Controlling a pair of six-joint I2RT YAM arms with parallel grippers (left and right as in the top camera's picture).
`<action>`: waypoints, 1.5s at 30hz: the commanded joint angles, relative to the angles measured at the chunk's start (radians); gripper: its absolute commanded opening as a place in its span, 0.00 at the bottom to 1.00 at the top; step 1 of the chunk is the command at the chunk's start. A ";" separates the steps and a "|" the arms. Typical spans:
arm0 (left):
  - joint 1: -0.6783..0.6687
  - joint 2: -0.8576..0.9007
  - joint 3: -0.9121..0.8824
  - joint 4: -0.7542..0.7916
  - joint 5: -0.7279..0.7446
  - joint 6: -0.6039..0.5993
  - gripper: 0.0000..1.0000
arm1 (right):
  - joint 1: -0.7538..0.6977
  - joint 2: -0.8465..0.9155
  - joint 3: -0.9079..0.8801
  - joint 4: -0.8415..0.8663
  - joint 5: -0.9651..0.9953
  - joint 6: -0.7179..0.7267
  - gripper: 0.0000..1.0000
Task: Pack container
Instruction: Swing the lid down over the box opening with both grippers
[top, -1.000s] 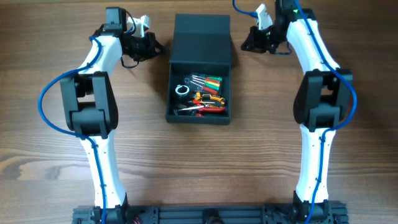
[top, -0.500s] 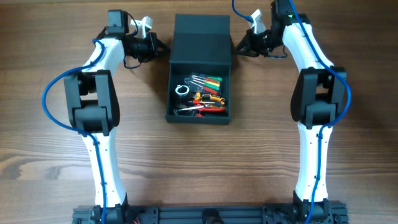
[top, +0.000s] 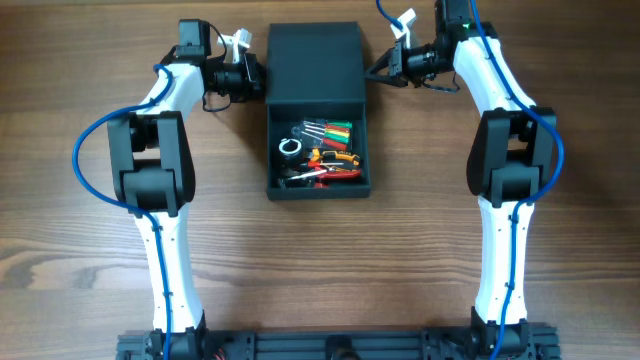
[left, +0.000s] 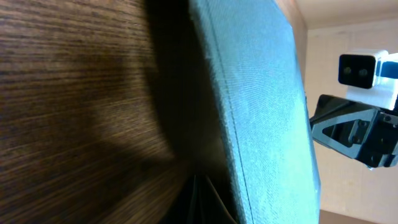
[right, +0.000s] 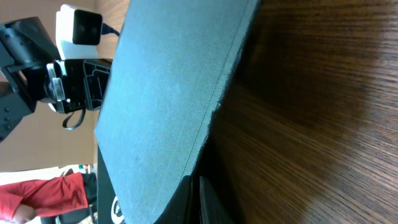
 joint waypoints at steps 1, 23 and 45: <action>-0.006 -0.010 0.000 0.012 0.065 -0.003 0.04 | 0.016 0.012 0.018 0.003 -0.069 0.016 0.04; -0.016 -0.084 0.000 0.034 0.050 -0.002 0.04 | 0.017 0.012 0.018 0.005 0.063 0.018 0.05; -0.028 -0.263 0.000 -0.213 -0.054 0.150 0.04 | 0.017 -0.114 0.019 -0.123 -0.154 -0.193 0.04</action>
